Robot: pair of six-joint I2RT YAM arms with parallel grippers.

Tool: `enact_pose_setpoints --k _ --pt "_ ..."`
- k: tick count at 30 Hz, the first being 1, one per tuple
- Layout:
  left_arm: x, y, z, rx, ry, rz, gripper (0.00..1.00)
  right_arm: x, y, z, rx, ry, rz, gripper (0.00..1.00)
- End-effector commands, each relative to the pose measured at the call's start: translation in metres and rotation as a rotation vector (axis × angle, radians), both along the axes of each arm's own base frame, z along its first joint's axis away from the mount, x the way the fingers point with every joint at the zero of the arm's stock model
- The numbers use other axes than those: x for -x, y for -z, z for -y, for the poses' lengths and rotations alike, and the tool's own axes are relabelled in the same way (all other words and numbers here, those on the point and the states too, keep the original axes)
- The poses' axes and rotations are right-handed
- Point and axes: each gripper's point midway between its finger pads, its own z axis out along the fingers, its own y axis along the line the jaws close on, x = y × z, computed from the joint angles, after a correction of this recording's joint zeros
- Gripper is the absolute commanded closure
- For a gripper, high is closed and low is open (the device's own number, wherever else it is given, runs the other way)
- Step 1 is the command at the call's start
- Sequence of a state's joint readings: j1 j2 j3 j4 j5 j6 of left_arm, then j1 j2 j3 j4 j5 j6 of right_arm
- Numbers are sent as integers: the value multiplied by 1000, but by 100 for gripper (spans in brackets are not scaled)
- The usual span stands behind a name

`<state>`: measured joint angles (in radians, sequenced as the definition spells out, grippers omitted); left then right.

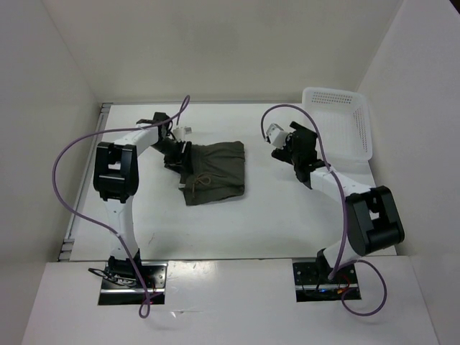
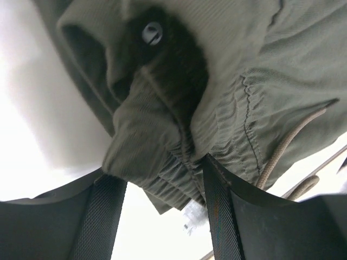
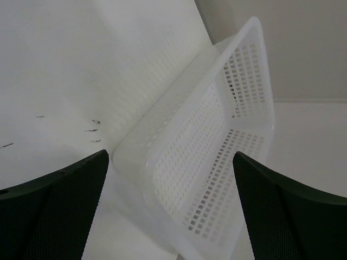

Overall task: Fold and stack the shorts
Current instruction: Fold the shorts

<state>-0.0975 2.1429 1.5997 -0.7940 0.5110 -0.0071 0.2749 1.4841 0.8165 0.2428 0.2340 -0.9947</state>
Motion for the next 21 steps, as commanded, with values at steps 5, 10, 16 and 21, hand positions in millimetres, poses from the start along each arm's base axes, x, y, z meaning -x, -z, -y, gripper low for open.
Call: enact_pose_setpoints --k 5,10,16,21 --pt "-35 -7 5 21 8 77 35 -23 -6 28 109 44 70 0" --pt "-35 -7 5 21 8 77 32 -26 -1 45 143 68 59 1" --pt "-33 -8 5 21 8 77 32 -24 -14 61 160 102 95 2" --pt "-31 -10 6 30 10 76 31 -10 -9 68 172 106 76 2"
